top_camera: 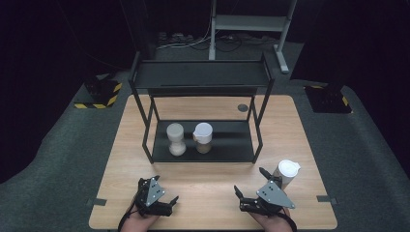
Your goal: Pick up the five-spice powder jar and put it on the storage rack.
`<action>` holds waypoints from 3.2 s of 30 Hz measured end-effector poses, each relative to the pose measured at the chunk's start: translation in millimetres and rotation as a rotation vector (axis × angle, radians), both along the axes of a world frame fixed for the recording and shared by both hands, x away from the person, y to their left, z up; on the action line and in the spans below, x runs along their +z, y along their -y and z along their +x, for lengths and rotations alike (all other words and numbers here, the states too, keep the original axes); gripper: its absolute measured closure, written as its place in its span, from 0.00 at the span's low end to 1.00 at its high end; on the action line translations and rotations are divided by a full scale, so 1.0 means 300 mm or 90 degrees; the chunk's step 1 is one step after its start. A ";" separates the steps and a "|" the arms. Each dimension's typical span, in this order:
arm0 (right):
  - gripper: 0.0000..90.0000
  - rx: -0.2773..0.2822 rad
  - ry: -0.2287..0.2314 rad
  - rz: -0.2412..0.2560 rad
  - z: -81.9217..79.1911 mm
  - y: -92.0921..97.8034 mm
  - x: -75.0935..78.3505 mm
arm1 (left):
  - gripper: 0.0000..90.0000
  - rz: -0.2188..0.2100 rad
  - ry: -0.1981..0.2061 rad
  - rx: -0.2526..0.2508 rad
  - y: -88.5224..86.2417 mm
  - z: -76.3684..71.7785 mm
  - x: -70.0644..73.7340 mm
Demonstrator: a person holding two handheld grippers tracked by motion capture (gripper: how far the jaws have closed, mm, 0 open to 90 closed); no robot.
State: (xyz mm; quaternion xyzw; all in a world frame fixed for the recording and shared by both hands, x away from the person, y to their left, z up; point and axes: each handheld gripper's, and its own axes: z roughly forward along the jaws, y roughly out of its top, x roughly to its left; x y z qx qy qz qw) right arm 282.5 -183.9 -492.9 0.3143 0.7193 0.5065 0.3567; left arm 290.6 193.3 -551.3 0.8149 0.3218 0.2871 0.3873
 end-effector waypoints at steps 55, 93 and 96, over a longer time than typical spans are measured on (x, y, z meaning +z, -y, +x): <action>0.00 -0.093 0.009 0.048 0.007 0.239 0.061 | 0.01 0.004 -0.006 -0.006 0.003 0.002 -0.001; 0.00 -0.169 -0.036 0.066 0.043 0.373 -0.028 | 0.01 0.006 -0.009 -0.010 0.005 0.005 -0.001; 0.00 -0.172 -0.043 0.070 0.048 0.376 -0.041 | 0.01 0.006 -0.009 -0.010 0.005 0.005 -0.001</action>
